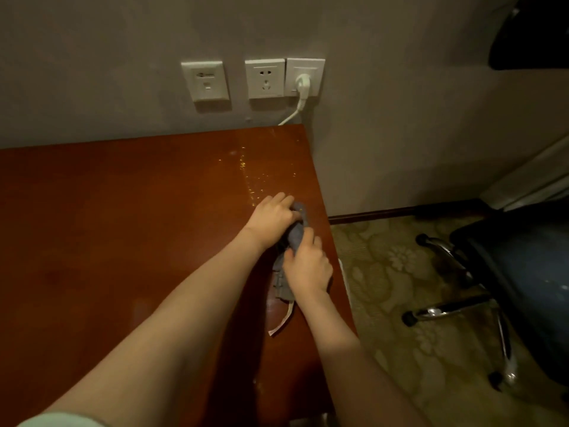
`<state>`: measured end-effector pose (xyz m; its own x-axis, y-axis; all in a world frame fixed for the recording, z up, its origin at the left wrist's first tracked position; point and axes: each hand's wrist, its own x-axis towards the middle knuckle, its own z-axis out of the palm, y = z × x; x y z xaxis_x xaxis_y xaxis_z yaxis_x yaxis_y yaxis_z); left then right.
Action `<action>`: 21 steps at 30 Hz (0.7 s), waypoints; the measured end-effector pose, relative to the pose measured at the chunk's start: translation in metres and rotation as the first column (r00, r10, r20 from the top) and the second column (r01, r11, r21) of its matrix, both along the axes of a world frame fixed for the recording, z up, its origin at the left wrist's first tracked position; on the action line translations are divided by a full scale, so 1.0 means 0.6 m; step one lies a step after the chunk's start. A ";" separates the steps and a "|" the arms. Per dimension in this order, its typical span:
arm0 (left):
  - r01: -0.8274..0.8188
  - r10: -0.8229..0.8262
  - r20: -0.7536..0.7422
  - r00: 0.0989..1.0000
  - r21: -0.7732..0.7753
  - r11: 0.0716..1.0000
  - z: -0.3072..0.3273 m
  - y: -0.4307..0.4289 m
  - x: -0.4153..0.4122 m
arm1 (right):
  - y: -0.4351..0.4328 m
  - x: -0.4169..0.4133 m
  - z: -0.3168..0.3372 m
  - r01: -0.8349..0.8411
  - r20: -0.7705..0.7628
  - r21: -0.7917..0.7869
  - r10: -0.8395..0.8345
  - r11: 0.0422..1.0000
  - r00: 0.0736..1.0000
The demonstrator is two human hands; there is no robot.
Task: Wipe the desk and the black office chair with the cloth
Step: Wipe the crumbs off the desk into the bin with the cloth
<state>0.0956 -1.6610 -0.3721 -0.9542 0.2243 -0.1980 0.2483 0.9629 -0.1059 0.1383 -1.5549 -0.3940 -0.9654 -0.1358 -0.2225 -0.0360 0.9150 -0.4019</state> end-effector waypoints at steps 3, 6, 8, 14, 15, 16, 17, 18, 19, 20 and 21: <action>0.051 -0.051 -0.005 0.999 0.004 0.999 -0.003 0.046 -0.024 | 0.046 -0.014 0.004 0.062 0.003 0.018 -0.062 0.998 0.998; 0.143 -0.143 -0.118 0.983 -0.006 0.990 -0.004 0.093 -0.045 | 0.090 -0.032 0.005 0.108 0.002 0.027 -0.108 0.994 0.994; 0.203 -0.205 -0.118 0.972 -0.032 0.979 -0.009 0.121 -0.061 | 0.119 -0.045 0.003 0.137 0.003 0.037 -0.137 0.990 0.991; 0.276 -0.282 -0.109 0.953 -0.067 0.959 -0.015 0.190 -0.099 | 0.197 -0.082 -0.009 0.159 0.038 0.058 -0.161 0.986 0.986; 0.257 -0.262 -0.076 0.962 -0.062 0.964 -0.016 0.200 -0.101 | 0.209 -0.089 -0.009 0.144 0.045 0.052 -0.146 0.988 0.988; 0.234 -0.236 -0.020 0.972 -0.054 0.971 -0.024 0.209 -0.104 | 0.220 -0.095 -0.010 0.130 0.063 0.037 -0.133 0.991 0.989; 0.222 -0.221 0.021 0.975 -0.047 0.974 -0.030 0.218 -0.109 | 0.231 -0.100 -0.009 0.120 0.084 0.019 -0.121 0.993 0.989; 0.201 -0.200 0.043 0.979 -0.033 0.979 -0.030 0.224 -0.114 | 0.239 -0.103 -0.007 0.113 0.098 0.005 -0.113 0.994 0.989; 0.189 -0.188 0.040 0.981 -0.034 0.981 -0.029 0.228 -0.118 | 0.244 -0.106 -0.006 0.107 0.104 -0.005 -0.106 0.994 0.989; 0.190 -0.189 0.018 0.982 -0.037 0.981 -0.027 0.231 -0.122 | 0.247 -0.110 -0.004 0.104 0.105 -0.019 -0.102 0.994 0.989; 0.182 -0.182 0.014 0.983 -0.032 0.983 -0.022 0.231 -0.124 | 0.246 -0.115 -0.002 0.105 0.106 -0.041 -0.100 0.994 0.989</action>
